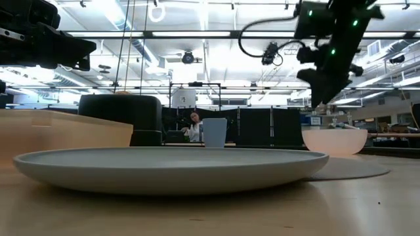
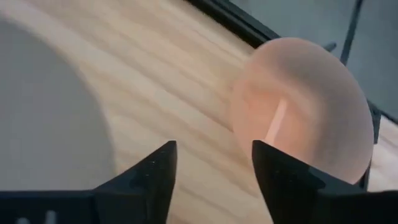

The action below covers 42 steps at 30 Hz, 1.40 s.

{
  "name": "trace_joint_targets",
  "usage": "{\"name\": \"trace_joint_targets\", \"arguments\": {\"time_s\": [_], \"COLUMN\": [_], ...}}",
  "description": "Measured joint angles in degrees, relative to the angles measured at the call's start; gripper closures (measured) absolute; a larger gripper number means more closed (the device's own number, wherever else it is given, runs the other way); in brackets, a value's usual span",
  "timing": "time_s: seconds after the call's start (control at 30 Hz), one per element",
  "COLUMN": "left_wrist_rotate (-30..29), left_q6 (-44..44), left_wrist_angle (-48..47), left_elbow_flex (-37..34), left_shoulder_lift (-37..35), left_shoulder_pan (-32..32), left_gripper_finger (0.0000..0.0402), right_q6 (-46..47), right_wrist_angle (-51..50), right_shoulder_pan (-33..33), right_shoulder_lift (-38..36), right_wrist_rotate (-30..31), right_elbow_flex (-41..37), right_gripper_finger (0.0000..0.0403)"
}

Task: Arrange a breakfast setting
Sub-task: Put the pink bowl on the table mat

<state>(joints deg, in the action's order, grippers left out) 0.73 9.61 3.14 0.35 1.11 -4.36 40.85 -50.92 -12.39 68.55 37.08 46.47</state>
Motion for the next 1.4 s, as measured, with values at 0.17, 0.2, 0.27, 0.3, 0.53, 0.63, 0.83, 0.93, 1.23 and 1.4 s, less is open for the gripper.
{"name": "trace_joint_targets", "arguments": {"time_s": [0.17,0.2,0.27,0.3,0.53,0.63,0.83,0.93,1.23,1.4], "left_wrist_rotate": [-0.02,-0.02,-0.02,-0.02,-0.02,-0.02,-0.02,-0.01,-0.02,0.0], "left_q6": [0.0,0.02,0.0,0.0,0.0,0.0,0.0,0.0,0.02,0.0], "left_wrist_angle": [0.0,0.0,0.0,0.0,0.0,0.0,0.01,0.02,0.0,0.0], "left_elbow_flex": [-0.01,-0.01,0.01,0.01,0.0,0.0,0.01,0.0,-0.01,0.01], "left_shoulder_lift": [-0.01,0.01,0.0,-0.01,0.0,0.0,-0.01,-0.01,-0.01,0.01], "left_shoulder_pan": [0.01,0.02,0.01,0.02,0.01,0.0,0.0,0.01,0.0,0.01], "left_gripper_finger": [0.0392,0.0392,0.0392,0.0392,0.0392,0.0392,0.0392,0.0392,0.0392,0.0392], "right_q6": [-2.53,-2.92,-2.94,-3.06,-3.48,-3.51,-3.53,-3.53,-3.86,-4.14], "right_wrist_angle": [7.07,8.18,10.18,11.4,15.28,16.75,19.16,19.67,20.31,20.34], "right_shoulder_pan": [-7.76,-8.93,-10.69,-11.4,-16.0,-17.8,-20.09,-20.44,-22.67,-23.02], "right_shoulder_lift": [1.81,2.38,3.47,3.95,8.17,9.81,13.44,14.71,14.19,14.19], "right_wrist_rotate": [-1.4,-1.46,-1.46,-1.54,-2.66,-4.36,-9.95,-10.07,-10.12,-10.1], "right_elbow_flex": [-2.57,-2.96,-3.87,-4.28,-4.66,-4.67,-4.67,-4.67,-4.67,-4.65], "right_gripper_finger": [0.0155,0.0155,0.0156,0.0158,0.017,0.0176,0.0195,0.0209,0.0283,0.032]}}
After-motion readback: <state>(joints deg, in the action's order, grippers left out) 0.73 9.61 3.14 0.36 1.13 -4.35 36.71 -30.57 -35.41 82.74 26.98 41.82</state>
